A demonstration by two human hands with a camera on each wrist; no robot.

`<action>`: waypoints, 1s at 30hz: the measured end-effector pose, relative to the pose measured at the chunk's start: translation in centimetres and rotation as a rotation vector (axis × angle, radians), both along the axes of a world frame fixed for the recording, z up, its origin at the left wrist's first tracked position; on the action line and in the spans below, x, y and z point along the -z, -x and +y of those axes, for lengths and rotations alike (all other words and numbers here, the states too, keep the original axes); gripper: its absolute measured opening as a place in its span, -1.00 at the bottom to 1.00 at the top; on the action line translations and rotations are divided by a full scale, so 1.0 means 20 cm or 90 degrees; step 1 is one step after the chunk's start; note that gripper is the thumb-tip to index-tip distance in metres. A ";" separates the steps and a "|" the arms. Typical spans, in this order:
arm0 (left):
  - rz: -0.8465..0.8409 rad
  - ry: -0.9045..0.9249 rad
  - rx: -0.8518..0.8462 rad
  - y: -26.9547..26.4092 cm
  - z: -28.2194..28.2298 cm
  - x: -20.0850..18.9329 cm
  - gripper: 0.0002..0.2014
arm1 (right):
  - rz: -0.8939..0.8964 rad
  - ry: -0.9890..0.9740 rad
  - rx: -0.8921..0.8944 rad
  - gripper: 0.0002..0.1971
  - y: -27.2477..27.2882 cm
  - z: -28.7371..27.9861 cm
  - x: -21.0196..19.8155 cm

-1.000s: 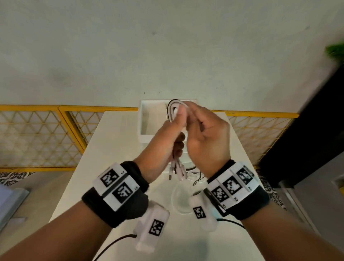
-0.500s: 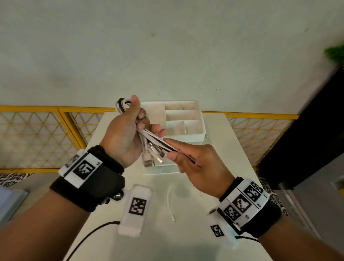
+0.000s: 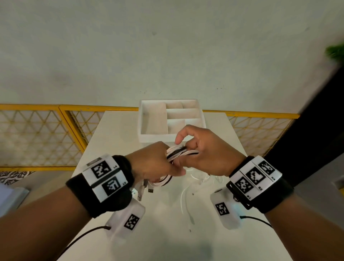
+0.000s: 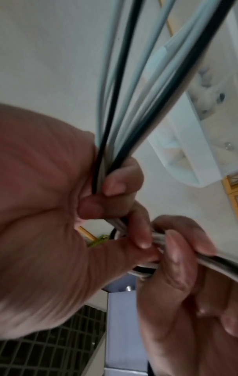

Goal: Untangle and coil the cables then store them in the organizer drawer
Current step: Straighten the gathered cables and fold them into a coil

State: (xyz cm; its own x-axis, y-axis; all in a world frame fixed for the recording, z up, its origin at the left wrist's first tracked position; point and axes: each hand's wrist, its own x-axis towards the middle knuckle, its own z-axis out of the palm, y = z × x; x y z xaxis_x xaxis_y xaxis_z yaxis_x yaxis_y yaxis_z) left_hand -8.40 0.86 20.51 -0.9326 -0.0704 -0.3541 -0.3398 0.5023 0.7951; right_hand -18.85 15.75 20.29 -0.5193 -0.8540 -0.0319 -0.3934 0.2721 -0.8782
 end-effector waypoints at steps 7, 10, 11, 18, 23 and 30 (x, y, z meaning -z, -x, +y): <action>0.100 -0.119 -0.190 0.01 -0.11 0.00 -0.75 | 0.073 0.103 0.119 -0.88 0.16 0.09 -0.01; 0.140 -0.163 -0.223 0.01 -0.13 -0.01 -0.73 | 0.081 0.135 0.168 -0.76 0.19 0.12 0.04; 0.156 -0.177 -0.235 0.01 -0.14 -0.01 -0.73 | 0.083 0.156 0.183 -0.78 0.18 0.11 0.05; 0.250 -0.320 -0.256 0.03 -0.05 -0.04 -0.48 | 0.147 0.314 0.245 -0.77 0.02 0.00 0.02; 0.273 -0.362 -0.262 0.08 0.05 -0.07 -0.49 | 0.346 0.346 0.181 -0.73 -0.16 -0.17 0.12; 0.285 -0.568 -0.539 0.11 -0.02 -0.04 -0.68 | 0.361 0.267 0.070 -0.55 -0.21 -0.19 0.23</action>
State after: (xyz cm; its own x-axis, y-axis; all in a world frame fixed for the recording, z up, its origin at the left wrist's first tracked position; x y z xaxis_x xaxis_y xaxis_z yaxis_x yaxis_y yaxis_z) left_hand -10.67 0.45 21.22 -0.7633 -0.5930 -0.2563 0.0897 -0.4903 0.8669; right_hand -14.65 12.03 15.63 -0.4422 -0.6768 0.5885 -0.8106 0.0207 -0.5853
